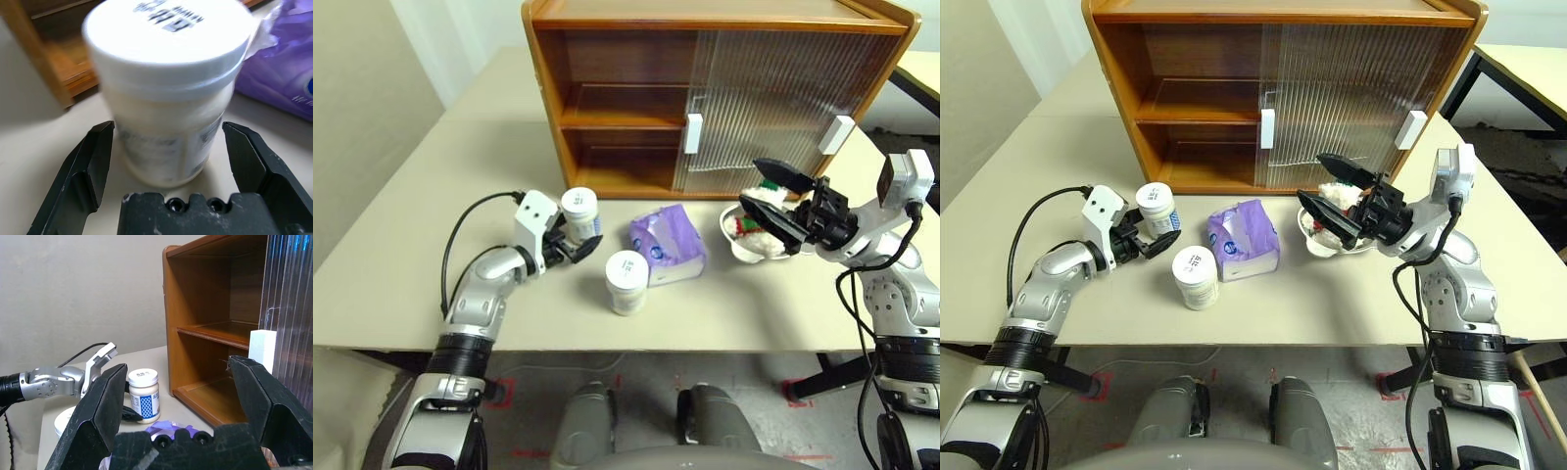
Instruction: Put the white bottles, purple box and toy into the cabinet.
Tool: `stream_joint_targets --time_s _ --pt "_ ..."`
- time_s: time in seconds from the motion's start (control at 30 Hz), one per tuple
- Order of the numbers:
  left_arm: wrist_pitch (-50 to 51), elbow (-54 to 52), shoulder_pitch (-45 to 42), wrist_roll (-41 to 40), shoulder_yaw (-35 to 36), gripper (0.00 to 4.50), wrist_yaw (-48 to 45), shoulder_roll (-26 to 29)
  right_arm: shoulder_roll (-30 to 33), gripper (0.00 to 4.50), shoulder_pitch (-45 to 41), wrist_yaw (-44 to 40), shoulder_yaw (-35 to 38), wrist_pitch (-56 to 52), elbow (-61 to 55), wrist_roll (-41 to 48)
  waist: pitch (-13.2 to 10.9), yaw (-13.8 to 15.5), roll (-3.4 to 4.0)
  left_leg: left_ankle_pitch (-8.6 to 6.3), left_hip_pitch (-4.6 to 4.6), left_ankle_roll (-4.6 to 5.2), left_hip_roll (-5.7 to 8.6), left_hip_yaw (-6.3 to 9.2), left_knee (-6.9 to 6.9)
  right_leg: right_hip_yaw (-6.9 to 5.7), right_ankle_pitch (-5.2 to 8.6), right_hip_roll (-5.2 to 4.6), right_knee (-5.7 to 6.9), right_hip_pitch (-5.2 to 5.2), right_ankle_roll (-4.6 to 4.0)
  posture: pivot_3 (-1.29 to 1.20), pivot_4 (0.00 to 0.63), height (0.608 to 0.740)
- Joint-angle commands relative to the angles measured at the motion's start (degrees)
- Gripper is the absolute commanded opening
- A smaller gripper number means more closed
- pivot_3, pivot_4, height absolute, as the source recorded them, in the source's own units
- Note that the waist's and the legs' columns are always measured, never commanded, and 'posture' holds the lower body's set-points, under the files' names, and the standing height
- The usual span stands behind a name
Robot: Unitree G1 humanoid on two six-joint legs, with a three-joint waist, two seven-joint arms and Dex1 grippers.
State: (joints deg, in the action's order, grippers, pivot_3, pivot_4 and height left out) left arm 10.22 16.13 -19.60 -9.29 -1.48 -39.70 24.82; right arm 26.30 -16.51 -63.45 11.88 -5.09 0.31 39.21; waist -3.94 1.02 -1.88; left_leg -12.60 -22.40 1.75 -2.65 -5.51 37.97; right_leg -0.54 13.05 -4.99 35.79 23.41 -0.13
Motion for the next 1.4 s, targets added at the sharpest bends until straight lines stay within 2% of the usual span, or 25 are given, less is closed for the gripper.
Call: stream_joint_targets --time_s 0.03,0.3,0.43,0.73,0.97,1.07,1.17,1.4 --pt "-1.1 4.0 -1.8 2.3 -1.6 4.48 0.6 -0.6 -0.1 4.5 0.2 0.3 0.0 0.0 -0.7 -0.3 0.0 0.0 0.0 0.0 0.0 0.0 0.0 0.0 0.0 0.0 0.0 0.0 0.0 0.0 0.0 0.05 0.009 0.74" --pt "-0.1 8.4 -2.9 4.7 -2.6 4.48 1.4 -0.8 0.1 4.5 0.6 0.7 0.3 0.1 -1.2 -0.2 0.0 -0.1 -0.02 0.0 0.0 0.0 0.0 0.01 0.0 -0.01 -0.01 0.01 0.0 0.0 0.02 0.04 0.004 0.74" --pt "-0.7 8.7 -2.7 3.5 -1.4 3.17 1.7 -1.5 0.1 4.5 1.0 1.0 0.5 -0.1 -1.7 0.1 0.1 -0.2 -0.03 0.0 0.01 0.0 -0.02 0.01 0.0 -0.02 0.0 0.01 0.01 0.0 0.02 0.04 0.005 0.74" --pt "-1.8 6.4 -4.3 0.1 2.0 3.15 2.1 -4.3 0.1 4.5 1.0 1.0 0.2 -0.1 -1.6 0.0 0.1 -0.1 -0.03 0.0 -0.03 0.0 -0.02 0.02 0.0 -0.04 -0.01 0.01 -0.03 0.01 0.02 0.04 0.005 0.74" --pt "0.3 6.7 -9.3 2.8 0.1 3.15 5.1 -5.6 0.1 4.5 1.9 0.7 0.2 0.2 -2.2 0.0 0.1 -0.2 -0.06 0.0 -0.2 0.0 0.02 0.06 0.0 -0.09 -0.1 0.02 -0.08 0.1 0.19 0.01 0.001 0.74" --pt "0.1 10.0 -12.9 3.8 0.0 3.15 7.8 -7.4 -0.6 4.5 3.2 0.9 -0.4 -0.1 -4.2 0.4 0.1 -0.2 -0.06 0.0 -0.25 0.0 0.05 0.06 0.0 -0.1 -0.14 0.02 -0.11 0.1 0.3 -0.01 0.001 0.74" --pt "-0.8 13.7 -15.7 4.7 0.1 3.15 10.1 -8.7 -1.3 4.5 3.9 1.2 -1.3 -0.4 -5.6 0.3 0.1 -0.4 -0.07 0.0 -0.27 0.0 0.05 0.06 0.0 -0.12 -0.5 0.05 -0.17 0.1 0.9 -0.02 0.001 0.74" --pt "-7.2 27.1 -23.5 9.1 -1.5 3.15 15.5 -12.3 -2.3 4.5 4.6 2.2 -2.9 -0.9 -7.4 -0.1 0.1 -1.9 -0.07 0.0 -0.35 0.0 0.14 0.11 0.0 -0.2 -0.52 0.08 -0.25 0.12 0.94 -0.03 0.0 0.74"
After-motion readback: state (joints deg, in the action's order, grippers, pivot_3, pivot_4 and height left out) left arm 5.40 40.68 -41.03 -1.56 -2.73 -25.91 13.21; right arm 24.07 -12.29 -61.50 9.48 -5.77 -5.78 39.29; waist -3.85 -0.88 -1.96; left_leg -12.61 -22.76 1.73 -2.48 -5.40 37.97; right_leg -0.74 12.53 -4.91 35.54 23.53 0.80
